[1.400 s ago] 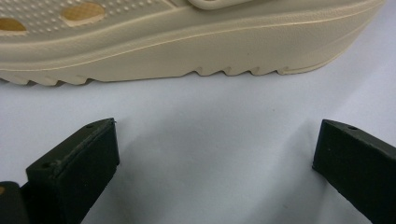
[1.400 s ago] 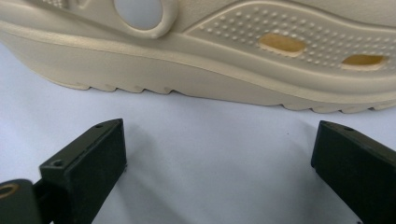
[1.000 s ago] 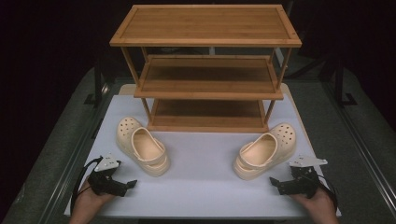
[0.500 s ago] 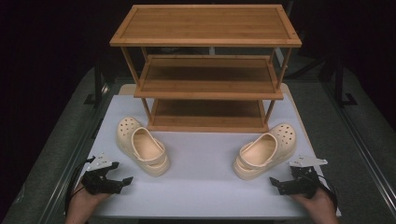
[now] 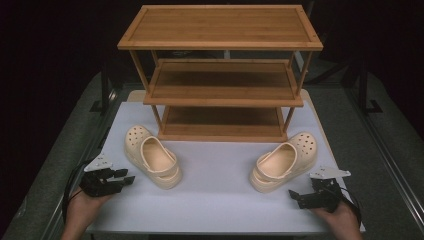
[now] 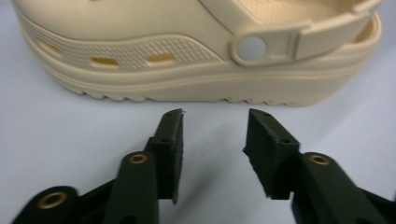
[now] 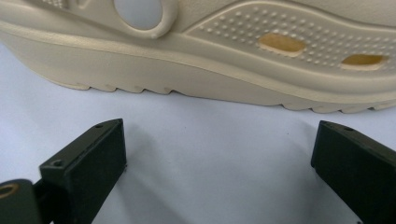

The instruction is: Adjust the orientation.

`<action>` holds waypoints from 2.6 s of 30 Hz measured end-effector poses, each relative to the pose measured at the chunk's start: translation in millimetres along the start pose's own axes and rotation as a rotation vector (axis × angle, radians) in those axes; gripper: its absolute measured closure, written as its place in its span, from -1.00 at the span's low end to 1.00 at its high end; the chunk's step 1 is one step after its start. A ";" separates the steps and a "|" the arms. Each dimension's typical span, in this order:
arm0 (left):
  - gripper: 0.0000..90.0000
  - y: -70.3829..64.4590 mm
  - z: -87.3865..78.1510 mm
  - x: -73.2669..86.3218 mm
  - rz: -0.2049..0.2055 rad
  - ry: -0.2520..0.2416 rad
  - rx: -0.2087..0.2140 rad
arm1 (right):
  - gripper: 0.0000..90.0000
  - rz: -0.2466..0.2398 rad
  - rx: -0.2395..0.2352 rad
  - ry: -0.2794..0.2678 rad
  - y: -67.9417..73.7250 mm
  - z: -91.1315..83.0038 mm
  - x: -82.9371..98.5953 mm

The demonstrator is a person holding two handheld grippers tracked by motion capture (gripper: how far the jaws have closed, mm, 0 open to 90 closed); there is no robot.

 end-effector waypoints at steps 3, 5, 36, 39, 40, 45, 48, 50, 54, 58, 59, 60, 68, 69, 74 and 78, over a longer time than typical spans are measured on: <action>0.50 5.2 -2.4 -6.3 -0.008 0.000 -0.009 | -0.93 0.000 0.000 0.000 0.0 0.0 0.0; 0.62 8.9 -3.4 -11.0 -0.012 0.007 -0.013 | -0.93 0.000 0.000 0.000 0.0 0.0 0.0; 1.00 72.3 3.5 -88.9 -0.049 0.016 -0.097 | -0.93 -0.001 0.000 -0.001 -0.1 0.0 0.1; 1.00 81.6 6.4 -98.2 -0.048 0.017 -0.105 | -0.93 -0.001 0.000 -0.001 -0.1 0.0 0.1; 1.00 83.7 7.5 -100.6 -0.049 0.017 -0.110 | -0.93 -0.001 0.000 -0.002 -0.1 0.0 0.1; 1.00 94.9 14.7 -110.6 -0.040 0.020 -0.136 | -0.93 -0.001 0.000 -0.002 0.0 0.1 0.0; 1.00 103.2 20.9 -113.5 -0.053 0.019 -0.145 | -0.93 -0.001 0.000 -0.002 -0.1 0.0 0.0; 1.00 109.6 26.3 -114.0 -0.059 0.031 -0.157 | -0.93 -0.001 0.000 -0.002 -0.1 0.1 0.0; 1.00 121.9 37.6 -115.1 -0.061 0.044 -0.171 | -0.93 -0.001 0.000 -0.002 -0.1 0.0 0.1; 1.00 133.1 50.2 -112.4 -0.099 0.026 -0.167 | -0.93 -0.001 0.000 -0.002 -0.1 0.1 0.1; 1.00 133.1 50.2 -112.4 -0.099 0.026 -0.167 | -0.93 0.000 0.000 -0.002 -0.1 0.1 0.1; 1.00 137.3 56.5 -109.7 -0.110 0.023 -0.161 | -0.93 0.000 0.000 -0.002 -0.1 0.0 0.1; 1.00 146.4 75.9 -102.7 -0.138 0.035 -0.155 | -0.93 0.000 -0.001 -0.001 -0.2 0.0 0.1; 1.00 147.0 77.9 -101.5 -0.139 0.044 -0.150 | -0.93 0.000 -0.001 -0.001 -0.2 0.0 0.1; 1.00 144.7 84.8 -98.1 -0.133 0.071 -0.132 | -0.93 0.000 -0.001 -0.001 -0.3 0.0 0.1; 1.00 142.1 84.5 -99.1 -0.135 0.074 -0.146 | -0.93 0.000 -0.001 -0.001 -0.3 -0.1 0.2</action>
Point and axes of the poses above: each handheld gripper's, and its own axes: z roughly forward along the jaws, x roughly out of its underside, y roughly to its left, the point moved 4 cm from there along z, roughly forward along the jaws, and after that the axes turned 4 degrees about x, right-handed, at the moved point
